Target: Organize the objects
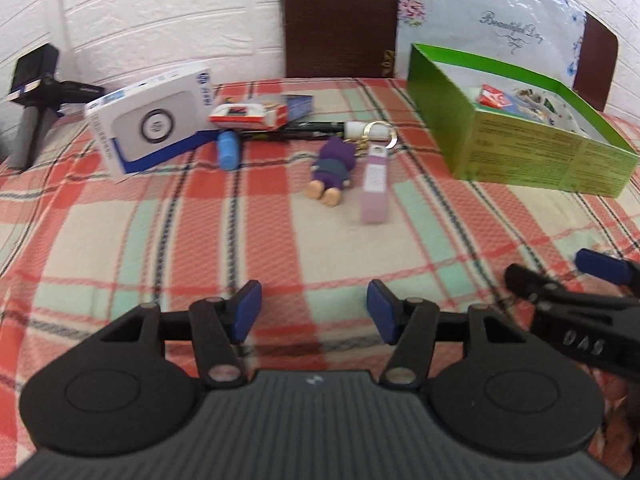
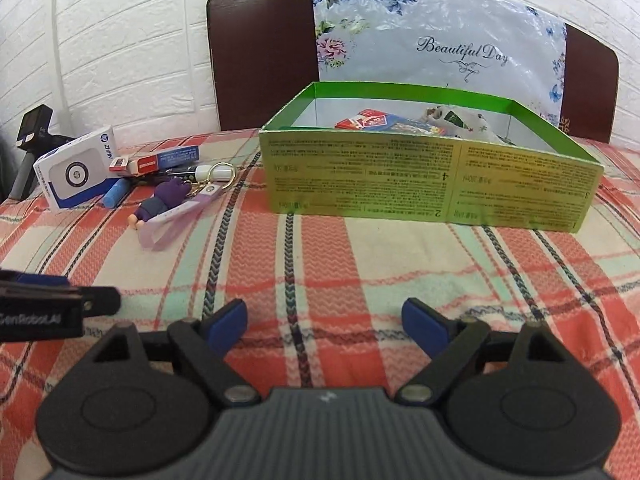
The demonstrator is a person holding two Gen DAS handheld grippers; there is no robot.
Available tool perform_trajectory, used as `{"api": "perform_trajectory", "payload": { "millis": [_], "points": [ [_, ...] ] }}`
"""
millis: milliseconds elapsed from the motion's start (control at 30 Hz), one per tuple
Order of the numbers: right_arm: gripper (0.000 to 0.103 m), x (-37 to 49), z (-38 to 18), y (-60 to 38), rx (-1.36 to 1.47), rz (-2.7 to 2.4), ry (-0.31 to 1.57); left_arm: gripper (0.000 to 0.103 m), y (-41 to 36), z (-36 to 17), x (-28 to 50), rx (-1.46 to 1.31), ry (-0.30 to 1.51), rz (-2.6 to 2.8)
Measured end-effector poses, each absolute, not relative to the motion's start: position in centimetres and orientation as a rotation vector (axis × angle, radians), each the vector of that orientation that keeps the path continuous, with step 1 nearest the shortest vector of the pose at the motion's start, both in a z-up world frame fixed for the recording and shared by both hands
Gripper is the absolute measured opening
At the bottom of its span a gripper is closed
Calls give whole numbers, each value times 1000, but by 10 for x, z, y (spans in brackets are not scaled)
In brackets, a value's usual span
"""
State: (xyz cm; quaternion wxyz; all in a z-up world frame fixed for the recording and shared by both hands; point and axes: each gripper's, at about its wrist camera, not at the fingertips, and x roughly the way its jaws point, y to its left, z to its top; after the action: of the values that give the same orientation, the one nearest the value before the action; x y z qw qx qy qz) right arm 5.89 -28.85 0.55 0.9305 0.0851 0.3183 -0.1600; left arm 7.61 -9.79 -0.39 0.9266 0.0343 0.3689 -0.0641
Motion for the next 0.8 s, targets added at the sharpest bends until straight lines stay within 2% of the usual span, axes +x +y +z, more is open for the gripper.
{"api": "perform_trajectory", "payload": {
  "millis": [800],
  "points": [
    [89, 52, 9, -214, 83, -192, 678, 63, -36, -7, 54, 33, 715, -51]
  ]
}}
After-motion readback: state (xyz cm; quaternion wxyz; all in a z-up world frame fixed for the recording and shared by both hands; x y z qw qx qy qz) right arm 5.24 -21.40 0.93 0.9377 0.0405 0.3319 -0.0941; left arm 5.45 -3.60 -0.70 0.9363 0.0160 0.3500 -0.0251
